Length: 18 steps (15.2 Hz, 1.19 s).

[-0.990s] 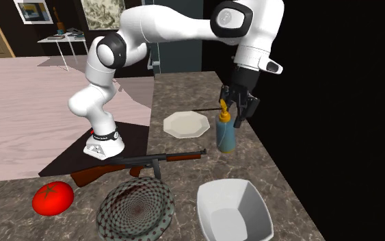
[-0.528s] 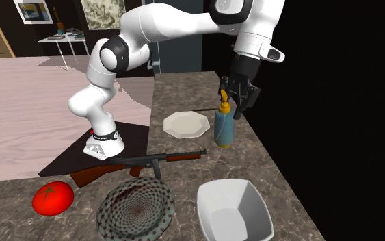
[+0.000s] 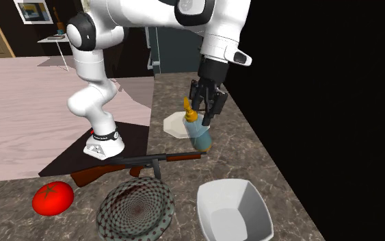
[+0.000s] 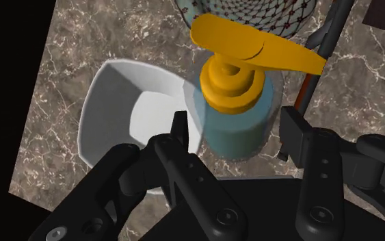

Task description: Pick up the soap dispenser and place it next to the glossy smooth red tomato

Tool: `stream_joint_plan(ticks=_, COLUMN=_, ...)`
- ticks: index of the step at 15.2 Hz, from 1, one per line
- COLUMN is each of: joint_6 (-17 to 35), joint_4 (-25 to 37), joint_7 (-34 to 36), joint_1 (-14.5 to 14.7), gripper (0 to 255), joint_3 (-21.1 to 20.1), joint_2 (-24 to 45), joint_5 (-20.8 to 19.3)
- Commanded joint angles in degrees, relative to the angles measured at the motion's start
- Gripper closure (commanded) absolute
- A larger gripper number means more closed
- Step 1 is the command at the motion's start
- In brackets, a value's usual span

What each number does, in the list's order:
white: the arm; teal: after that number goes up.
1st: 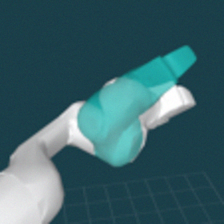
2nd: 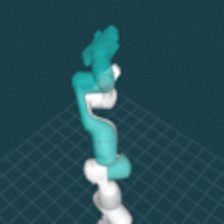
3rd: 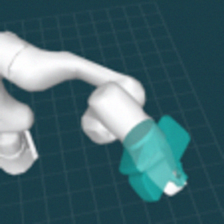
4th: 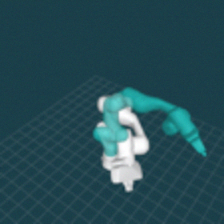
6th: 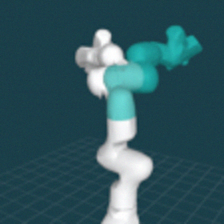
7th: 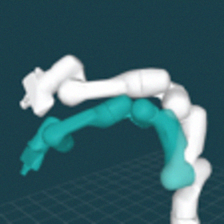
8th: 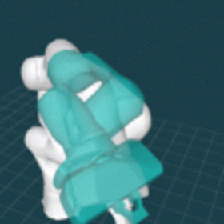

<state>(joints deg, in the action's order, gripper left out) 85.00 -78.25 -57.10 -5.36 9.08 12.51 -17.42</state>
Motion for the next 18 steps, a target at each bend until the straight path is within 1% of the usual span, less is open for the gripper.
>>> stream_joint_plan(ticks=1, joint_6=2.11, joint_4=-5.46, joint_7=-1.33, joint_1=-1.0, gripper=255, joint_3=0.74, joint_2=-3.95, joint_5=-0.6)
stream_joint_plan(ticks=5, joint_6=5.22, joint_4=-14.02, joint_7=-3.97, joint_1=-2.83, gripper=255, joint_3=2.37, joint_2=-10.56, joint_5=-1.93)
stream_joint_plan(ticks=9, joint_6=7.71, joint_4=-20.88, joint_7=-7.03, joint_1=-4.74, gripper=255, joint_3=4.33, joint_2=-16.25, joint_5=-3.42)
stream_joint_plan(ticks=13, joint_6=9.79, joint_4=-26.37, joint_7=-10.45, joint_1=-6.77, gripper=255, joint_3=6.55, joint_2=-21.17, joint_5=-5.07)
stream_joint_plan(ticks=18, joint_6=12.04, joint_4=-31.57, joint_7=-15.2, joint_1=-9.4, gripper=255, joint_3=9.77, joint_2=-26.28, joint_5=-7.27)
